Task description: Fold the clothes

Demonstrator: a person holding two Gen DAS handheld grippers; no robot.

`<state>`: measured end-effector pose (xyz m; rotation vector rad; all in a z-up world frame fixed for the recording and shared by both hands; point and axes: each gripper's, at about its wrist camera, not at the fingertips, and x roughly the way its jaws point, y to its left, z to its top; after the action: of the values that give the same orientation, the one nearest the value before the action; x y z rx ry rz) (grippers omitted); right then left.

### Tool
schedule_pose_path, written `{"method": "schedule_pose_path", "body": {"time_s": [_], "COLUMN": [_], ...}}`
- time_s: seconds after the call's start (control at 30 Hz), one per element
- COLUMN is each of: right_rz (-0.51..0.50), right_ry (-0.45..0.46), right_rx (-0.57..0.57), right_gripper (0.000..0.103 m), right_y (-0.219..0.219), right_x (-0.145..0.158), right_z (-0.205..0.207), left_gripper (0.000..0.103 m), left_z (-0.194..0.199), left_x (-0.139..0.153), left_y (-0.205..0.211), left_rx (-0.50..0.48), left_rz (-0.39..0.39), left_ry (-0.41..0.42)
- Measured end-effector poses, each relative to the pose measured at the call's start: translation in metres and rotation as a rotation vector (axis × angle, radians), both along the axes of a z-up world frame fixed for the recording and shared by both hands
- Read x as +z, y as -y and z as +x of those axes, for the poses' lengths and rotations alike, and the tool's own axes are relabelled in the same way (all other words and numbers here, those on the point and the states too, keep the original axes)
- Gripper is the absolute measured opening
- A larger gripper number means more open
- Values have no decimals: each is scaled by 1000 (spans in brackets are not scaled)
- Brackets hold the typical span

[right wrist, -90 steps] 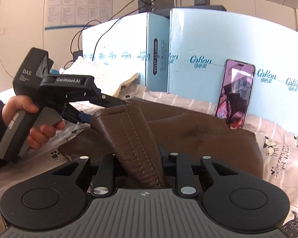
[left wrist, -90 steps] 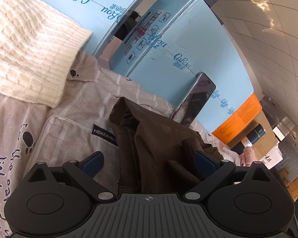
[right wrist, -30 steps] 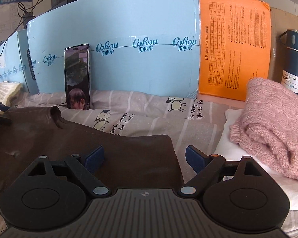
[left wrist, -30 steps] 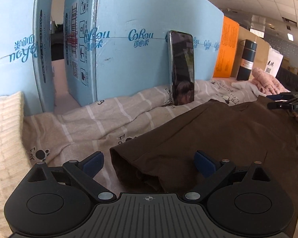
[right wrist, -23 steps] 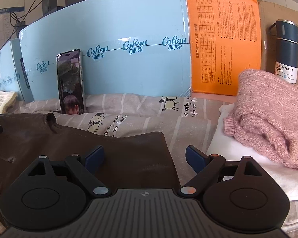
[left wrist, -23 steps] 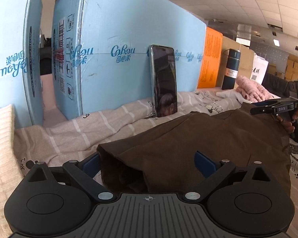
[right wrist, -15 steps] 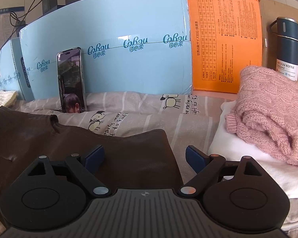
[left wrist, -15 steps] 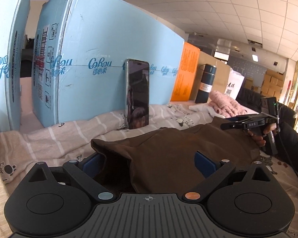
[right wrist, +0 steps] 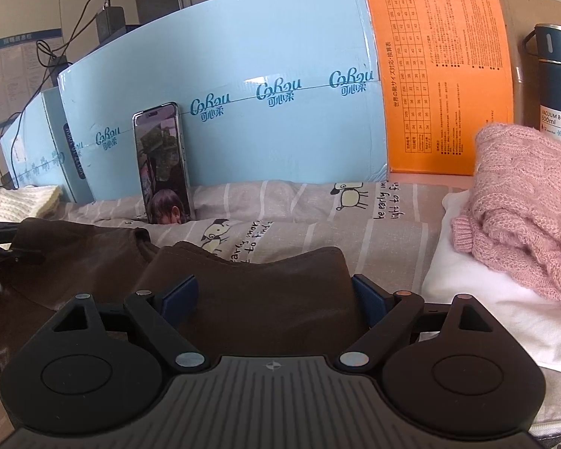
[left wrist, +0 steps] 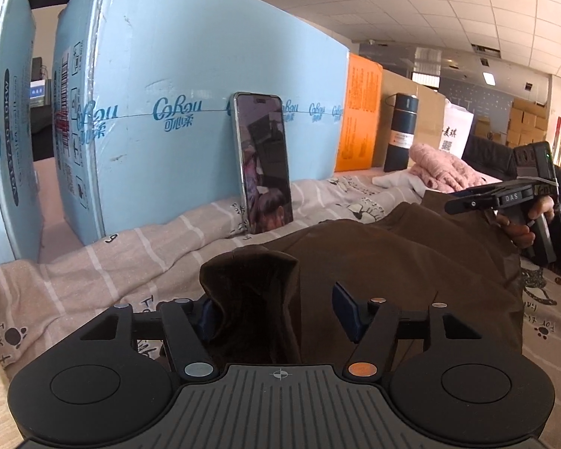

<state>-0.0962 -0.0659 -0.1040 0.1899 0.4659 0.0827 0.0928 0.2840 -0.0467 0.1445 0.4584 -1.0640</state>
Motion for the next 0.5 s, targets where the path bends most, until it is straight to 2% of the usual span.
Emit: {"method": "schedule_pose_path", "body": {"time_s": [0.1, 0.13, 0.17, 0.2, 0.23, 0.27, 0.3, 0.33, 0.43, 0.5], "right_rz": [7, 13, 19, 0, -30, -61, -76, -82, -93, -83], "right_ry": [23, 24, 25, 21, 16, 13, 13, 24, 75, 122], "right_rx": [28, 30, 32, 18, -2, -14, -13, -2, 9, -3], "right_gripper": [84, 78, 65, 57, 44, 33, 27, 17, 9, 8], "right_y": [-1, 0, 1, 1, 0, 0, -1, -2, -5, -7], "right_x": [5, 6, 6, 5, 3, 1, 0, 1, 7, 13], "right_z": [-4, -4, -4, -3, -2, -1, -1, -3, -17, -33], "left_gripper": [65, 64, 61, 50, 41, 27, 15, 13, 8, 8], "left_z": [10, 12, 11, 8, 4, -2, -9, -14, -30, -46], "left_x": [-1, -1, -1, -1, 0, 1, 2, 6, 18, 28], "left_y": [4, 7, 10, 13, 16, 17, 19, 16, 6, -5], "left_rx": [11, 12, 4, -16, -34, -44, -54, -62, -86, -108], "left_rz": [-11, -10, -10, -3, 4, 19, 30, 16, -46, -105], "left_ry": [-24, -23, -13, 5, 26, 70, 111, 128, 168, 174]}}
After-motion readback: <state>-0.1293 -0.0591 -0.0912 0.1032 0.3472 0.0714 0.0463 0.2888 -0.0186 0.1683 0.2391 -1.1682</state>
